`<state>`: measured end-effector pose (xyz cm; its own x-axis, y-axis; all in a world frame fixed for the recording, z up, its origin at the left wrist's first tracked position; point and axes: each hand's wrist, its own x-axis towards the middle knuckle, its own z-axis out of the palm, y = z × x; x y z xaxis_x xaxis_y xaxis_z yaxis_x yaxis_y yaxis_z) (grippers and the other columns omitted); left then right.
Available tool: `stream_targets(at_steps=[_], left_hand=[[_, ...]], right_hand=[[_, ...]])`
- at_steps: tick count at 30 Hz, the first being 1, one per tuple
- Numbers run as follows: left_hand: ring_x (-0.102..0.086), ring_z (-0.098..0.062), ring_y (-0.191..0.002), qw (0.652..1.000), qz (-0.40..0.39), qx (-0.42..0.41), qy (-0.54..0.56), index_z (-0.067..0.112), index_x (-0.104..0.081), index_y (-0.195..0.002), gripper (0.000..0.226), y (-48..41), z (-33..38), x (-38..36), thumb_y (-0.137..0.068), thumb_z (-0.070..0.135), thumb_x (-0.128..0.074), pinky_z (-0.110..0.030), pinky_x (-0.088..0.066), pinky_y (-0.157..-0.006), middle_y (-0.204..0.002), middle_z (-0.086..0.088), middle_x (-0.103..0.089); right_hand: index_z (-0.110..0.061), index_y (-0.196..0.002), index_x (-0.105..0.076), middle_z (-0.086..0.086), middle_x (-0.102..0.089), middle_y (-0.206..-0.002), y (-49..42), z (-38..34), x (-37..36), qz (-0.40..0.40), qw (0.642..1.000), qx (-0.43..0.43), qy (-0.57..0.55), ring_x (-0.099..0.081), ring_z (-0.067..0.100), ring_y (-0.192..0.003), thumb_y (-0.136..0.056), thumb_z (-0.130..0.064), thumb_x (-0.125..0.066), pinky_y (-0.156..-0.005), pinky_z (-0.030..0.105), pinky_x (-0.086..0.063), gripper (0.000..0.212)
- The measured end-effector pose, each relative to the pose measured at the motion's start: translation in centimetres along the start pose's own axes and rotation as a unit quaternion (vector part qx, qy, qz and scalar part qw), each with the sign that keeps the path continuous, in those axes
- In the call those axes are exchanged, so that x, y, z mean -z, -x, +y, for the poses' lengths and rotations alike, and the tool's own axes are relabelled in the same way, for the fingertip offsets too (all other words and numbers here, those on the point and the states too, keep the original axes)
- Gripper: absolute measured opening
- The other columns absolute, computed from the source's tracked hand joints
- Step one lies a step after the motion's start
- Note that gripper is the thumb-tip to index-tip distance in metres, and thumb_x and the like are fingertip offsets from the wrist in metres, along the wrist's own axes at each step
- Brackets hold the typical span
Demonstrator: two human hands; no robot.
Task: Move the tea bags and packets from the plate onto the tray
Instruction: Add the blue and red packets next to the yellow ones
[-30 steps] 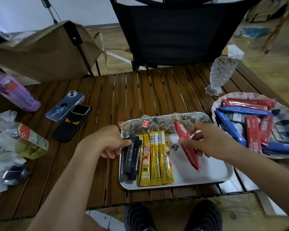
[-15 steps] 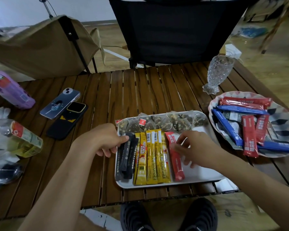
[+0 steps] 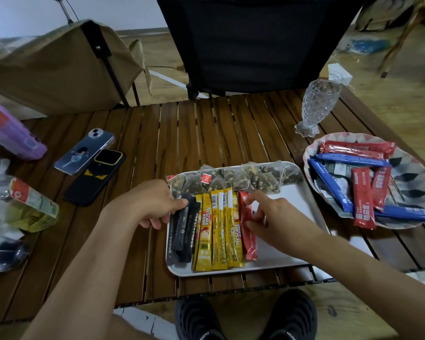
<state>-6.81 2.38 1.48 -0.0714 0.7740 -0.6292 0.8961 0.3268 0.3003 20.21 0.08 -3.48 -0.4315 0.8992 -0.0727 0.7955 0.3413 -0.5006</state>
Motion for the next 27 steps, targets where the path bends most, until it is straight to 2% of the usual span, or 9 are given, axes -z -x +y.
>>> stream_targets(at_steps=[5, 8, 10, 13, 17, 20, 23, 25, 27], left_hand=[[-0.072, -0.012, -0.067, 0.999, 0.022, -0.017, -0.018, 0.018, -0.067, -0.09, 0.035, 0.0, 0.4, -0.1, -0.098, 0.049, -0.055, -0.026, -0.051, -0.054, -0.081, 0.002, -0.074], [-0.07, -0.012, -0.066, 0.998, 0.044, -0.035, -0.02, 0.019, -0.067, -0.089, 0.033, 0.3, 0.6, 0.0, -0.099, 0.048, -0.053, -0.023, -0.047, -0.05, -0.08, 0.002, -0.073], [-0.066, -0.012, -0.062, 0.996, 0.068, -0.055, -0.014, 0.02, -0.066, -0.089, 0.031, 0.4, 0.8, -0.1, -0.099, 0.046, -0.054, -0.023, -0.044, -0.048, -0.078, 0.001, -0.071], [-0.066, -0.013, -0.062, 0.992, 0.098, -0.084, -0.005, 0.02, -0.066, -0.086, 0.028, 0.5, 1.5, -0.5, -0.099, 0.043, -0.055, -0.023, -0.043, -0.049, -0.076, 0.0, -0.07], [-0.066, -0.011, -0.064, 0.982, 0.141, -0.125, -0.016, 0.025, -0.065, -0.083, 0.025, 0.7, 3.0, -1.2, -0.097, 0.044, -0.057, -0.029, -0.05, -0.06, -0.074, 0.003, -0.069], [-0.065, -0.008, -0.068, 0.973, 0.183, -0.141, -0.026, 0.03, -0.063, -0.083, 0.023, 0.7, 3.9, -1.7, -0.095, 0.049, -0.057, -0.034, -0.056, -0.065, -0.076, 0.006, -0.068], [-0.062, -0.005, -0.07, 0.962, 0.216, -0.16, -0.045, 0.033, -0.062, -0.082, 0.025, 0.6, 4.8, -2.2, -0.094, 0.054, -0.056, -0.033, -0.055, -0.063, -0.077, 0.01, -0.067], [-0.061, -0.002, -0.068, 0.955, 0.23, -0.171, -0.07, 0.033, -0.06, -0.08, 0.027, 0.5, 5.4, -2.6, -0.095, 0.055, -0.055, -0.028, -0.051, -0.057, -0.075, 0.012, -0.065], [-0.061, -0.001, -0.068, 0.95, 0.24, -0.183, -0.084, 0.033, -0.059, -0.078, 0.028, 0.4, 5.9, -2.9, -0.095, 0.056, -0.055, -0.029, -0.053, -0.058, -0.073, 0.013, -0.065]], right_hand=[[-0.028, -0.116, -0.051, -0.006, -0.072, -0.086, 0.0, -0.3, 0.6, -0.006, 1.0, -0.013, 0.019, -0.068, 0.015, -0.078, -0.093, -0.035, -0.063, -0.07, 0.038, -0.056, 0.027], [-0.027, -0.111, -0.057, -0.006, -0.072, -0.089, -0.2, -0.3, 2.7, -0.001, 0.999, -0.041, 0.018, -0.064, 0.009, -0.072, -0.094, -0.041, -0.06, -0.069, 0.035, -0.057, 0.022], [-0.023, -0.105, -0.063, -0.005, -0.072, -0.089, -0.1, 0.2, 4.7, 0.029, 0.998, -0.058, 0.017, -0.061, 0.006, -0.064, -0.094, -0.039, -0.061, -0.067, 0.032, -0.057, 0.019], [-0.02, -0.095, -0.068, -0.003, -0.073, -0.082, 0.2, 2.3, 7.9, 0.071, 0.99, -0.12, 0.019, -0.061, 0.009, -0.055, -0.093, -0.032, -0.064, -0.062, 0.029, -0.057, 0.012], [-0.027, -0.085, -0.071, 0.003, -0.074, -0.087, 1.1, 7.2, 11.5, 0.071, 0.965, -0.231, 0.107, -0.064, 0.017, -0.068, -0.091, -0.034, -0.065, -0.066, 0.031, -0.053, 0.011], [-0.02, -0.07, -0.072, 0.003, -0.072, -0.064, 2.3, 10.7, 13.4, 0.071, 0.94, -0.311, 0.119, -0.062, 0.013, -0.049, -0.089, -0.038, -0.067, -0.054, 0.025, -0.051, 0.027], [-0.01, -0.074, -0.077, -0.001, -0.067, -0.051, 3.0, 12.1, 14.3, 0.022, 0.927, -0.355, 0.116, -0.055, 0.006, -0.036, -0.09, -0.049, -0.063, -0.046, 0.021, -0.043, 0.045], [-0.006, -0.078, -0.078, -0.003, -0.065, -0.046, 3.0, 12.4, 14.3, 0.005, 0.925, -0.369, 0.086, -0.051, 0.004, -0.03, -0.09, -0.051, -0.064, -0.043, 0.019, -0.04, 0.048], [-0.004, -0.08, -0.076, -0.003, -0.065, -0.045, 3.0, 12.6, 14.1, 0.0, 0.923, -0.381, 0.057, -0.053, 0.006, -0.032, -0.089, -0.05, -0.065, -0.043, 0.019, -0.042, 0.048]])
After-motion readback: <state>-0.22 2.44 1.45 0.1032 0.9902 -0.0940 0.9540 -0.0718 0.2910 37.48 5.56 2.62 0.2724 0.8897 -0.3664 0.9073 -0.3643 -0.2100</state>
